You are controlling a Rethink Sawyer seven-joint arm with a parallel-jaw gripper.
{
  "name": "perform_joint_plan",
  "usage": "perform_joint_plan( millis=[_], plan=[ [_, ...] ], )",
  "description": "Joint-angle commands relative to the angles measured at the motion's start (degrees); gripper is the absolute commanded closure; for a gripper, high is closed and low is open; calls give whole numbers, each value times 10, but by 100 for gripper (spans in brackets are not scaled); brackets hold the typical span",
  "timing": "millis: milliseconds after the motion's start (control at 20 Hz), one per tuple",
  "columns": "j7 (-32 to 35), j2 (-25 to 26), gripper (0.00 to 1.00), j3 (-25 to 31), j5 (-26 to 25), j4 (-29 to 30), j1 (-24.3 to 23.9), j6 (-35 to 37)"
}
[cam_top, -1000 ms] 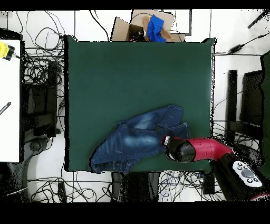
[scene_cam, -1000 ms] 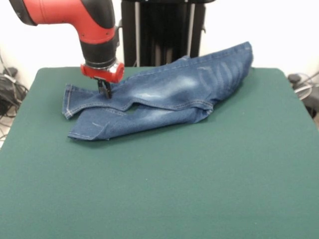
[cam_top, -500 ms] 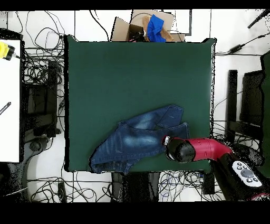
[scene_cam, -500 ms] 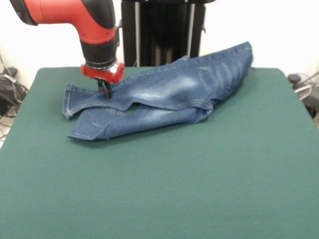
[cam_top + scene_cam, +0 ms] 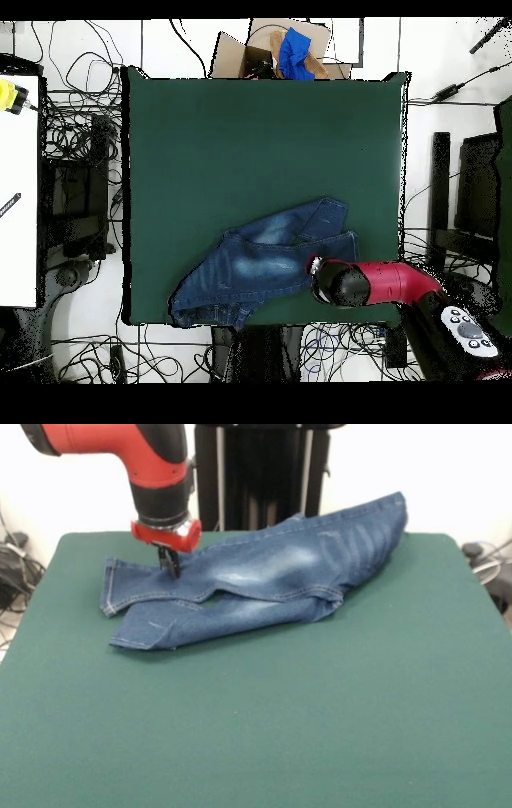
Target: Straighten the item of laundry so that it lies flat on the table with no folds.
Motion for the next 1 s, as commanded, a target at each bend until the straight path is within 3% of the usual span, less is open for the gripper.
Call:
perform_joint_plan(
  millis=[50, 650, 1000],
  plan=[
    [41, -139, 100, 44, 107, 40, 79, 58],
    [-128, -167, 100, 96, 180, -78, 86, 237],
    [-149, -172, 100, 123, 216, -151, 93, 360]
  ],
)
